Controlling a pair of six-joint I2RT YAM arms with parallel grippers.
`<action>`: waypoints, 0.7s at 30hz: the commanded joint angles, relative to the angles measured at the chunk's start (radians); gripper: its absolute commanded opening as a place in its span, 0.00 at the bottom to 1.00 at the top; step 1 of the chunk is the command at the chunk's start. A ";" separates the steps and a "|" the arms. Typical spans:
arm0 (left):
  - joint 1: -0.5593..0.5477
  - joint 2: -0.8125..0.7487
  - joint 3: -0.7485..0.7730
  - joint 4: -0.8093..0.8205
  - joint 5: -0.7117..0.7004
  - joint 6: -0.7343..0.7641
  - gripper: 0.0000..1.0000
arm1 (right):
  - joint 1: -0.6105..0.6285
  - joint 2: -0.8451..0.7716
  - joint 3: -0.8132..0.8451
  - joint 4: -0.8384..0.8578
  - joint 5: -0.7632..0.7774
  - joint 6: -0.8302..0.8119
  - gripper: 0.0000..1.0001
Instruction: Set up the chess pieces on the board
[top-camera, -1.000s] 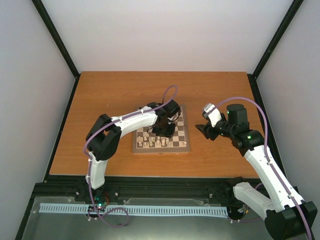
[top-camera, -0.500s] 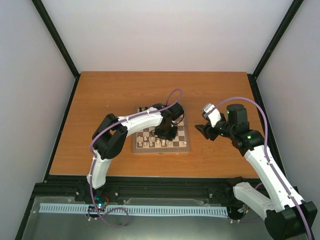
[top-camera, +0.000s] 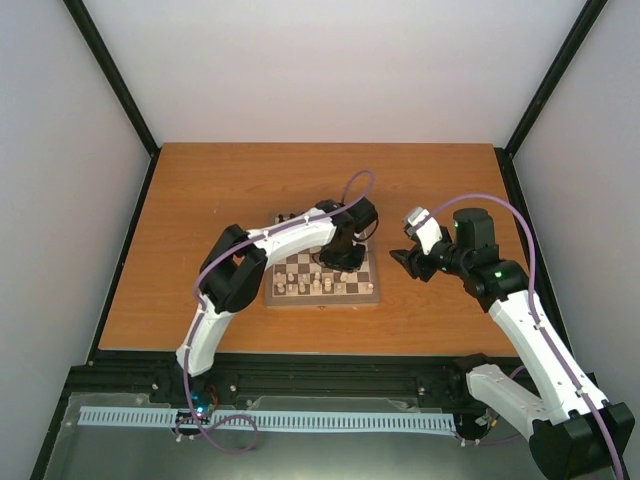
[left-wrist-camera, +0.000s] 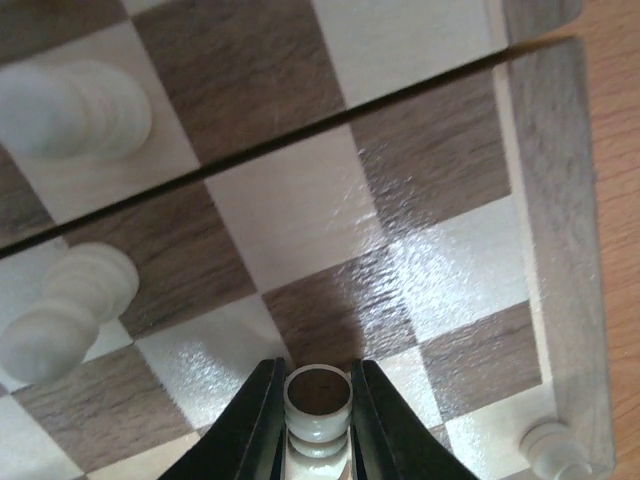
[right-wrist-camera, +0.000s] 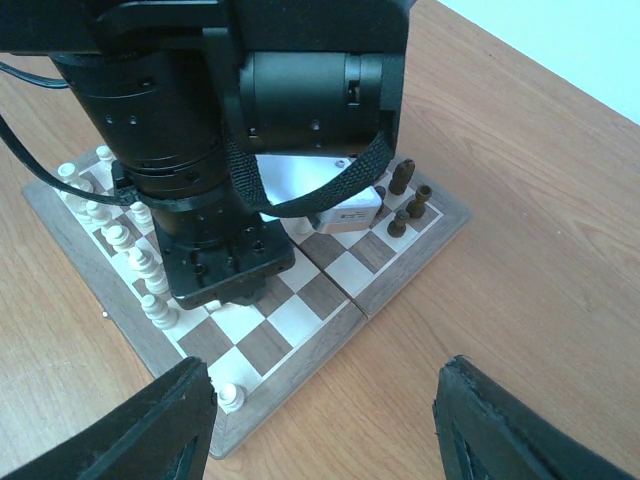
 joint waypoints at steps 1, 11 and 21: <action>-0.002 0.015 0.064 -0.012 -0.007 0.013 0.10 | -0.009 -0.006 -0.010 0.002 -0.008 -0.005 0.61; 0.024 -0.327 -0.101 0.277 -0.027 -0.056 0.06 | -0.047 0.002 0.056 0.060 0.029 0.119 0.67; 0.112 -0.696 -0.404 0.625 -0.046 -0.345 0.06 | -0.067 0.146 0.157 0.296 -0.250 0.342 0.60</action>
